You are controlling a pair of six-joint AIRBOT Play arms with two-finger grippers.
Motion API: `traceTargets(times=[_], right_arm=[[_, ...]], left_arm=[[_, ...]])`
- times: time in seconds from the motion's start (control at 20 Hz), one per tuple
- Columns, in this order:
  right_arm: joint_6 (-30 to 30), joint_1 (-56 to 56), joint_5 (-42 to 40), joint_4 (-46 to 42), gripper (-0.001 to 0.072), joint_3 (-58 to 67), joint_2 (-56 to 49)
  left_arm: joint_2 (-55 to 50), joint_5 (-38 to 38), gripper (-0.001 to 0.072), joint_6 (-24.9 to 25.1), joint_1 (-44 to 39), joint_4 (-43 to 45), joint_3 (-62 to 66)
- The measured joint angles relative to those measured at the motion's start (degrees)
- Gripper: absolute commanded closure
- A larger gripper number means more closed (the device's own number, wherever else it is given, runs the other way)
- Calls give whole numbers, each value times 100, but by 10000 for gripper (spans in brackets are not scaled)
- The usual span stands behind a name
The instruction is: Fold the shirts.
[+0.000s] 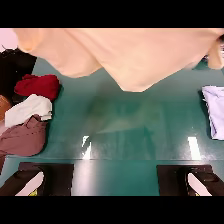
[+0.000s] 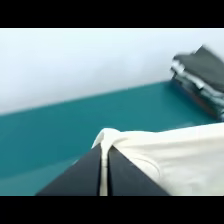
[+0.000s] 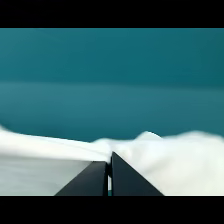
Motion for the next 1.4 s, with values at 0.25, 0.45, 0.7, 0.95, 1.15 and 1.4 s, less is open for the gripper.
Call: traceTargets(times=[0.25,0.45,0.7,0.95,1.15,1.4], right_arm=[[-131,-498,503,-118,697,1102,466],[-177,-774,1231,-101,697,1967,127],[-59,-393,2074,-120,697,2022,-951],[11,407,1954,-179,697,636,-2332],[28,717,1106,-133,695,109,-3464],[31,713,990,-76,325,885,-4365]], left_arm=[[533,13,684,-9,0,-407,334],[560,-164,684,-63,0,-286,356],[103,-627,684,-254,0,356,-999],[-994,-503,683,-271,4,555,-3287],[-2243,348,681,-105,7,544,-4041],[-2959,699,163,-149,59,542,-3731]])
